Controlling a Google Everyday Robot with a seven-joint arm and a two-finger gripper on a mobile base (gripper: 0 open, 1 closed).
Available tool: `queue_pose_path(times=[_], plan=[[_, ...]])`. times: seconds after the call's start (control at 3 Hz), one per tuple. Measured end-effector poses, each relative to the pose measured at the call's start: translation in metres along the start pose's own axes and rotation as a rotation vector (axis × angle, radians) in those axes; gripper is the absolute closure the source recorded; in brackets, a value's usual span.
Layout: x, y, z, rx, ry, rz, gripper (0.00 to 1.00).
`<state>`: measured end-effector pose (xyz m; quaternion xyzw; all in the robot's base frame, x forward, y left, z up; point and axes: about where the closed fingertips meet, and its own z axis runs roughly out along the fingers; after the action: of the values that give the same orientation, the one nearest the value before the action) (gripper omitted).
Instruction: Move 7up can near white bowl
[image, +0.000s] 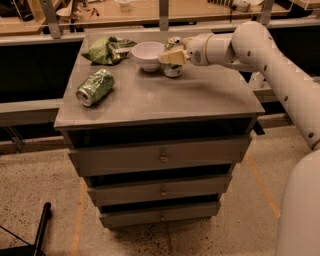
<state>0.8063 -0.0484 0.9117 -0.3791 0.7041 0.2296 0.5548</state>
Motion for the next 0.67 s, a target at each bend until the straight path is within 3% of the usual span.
queue_pose_path(times=[0.33,0.67], plan=[[-0.001,0.002,0.001,-0.015,-0.003,-0.003,0.00],[-0.020,-0.010,-0.027,-0.006,-0.086,-0.009,0.00]])
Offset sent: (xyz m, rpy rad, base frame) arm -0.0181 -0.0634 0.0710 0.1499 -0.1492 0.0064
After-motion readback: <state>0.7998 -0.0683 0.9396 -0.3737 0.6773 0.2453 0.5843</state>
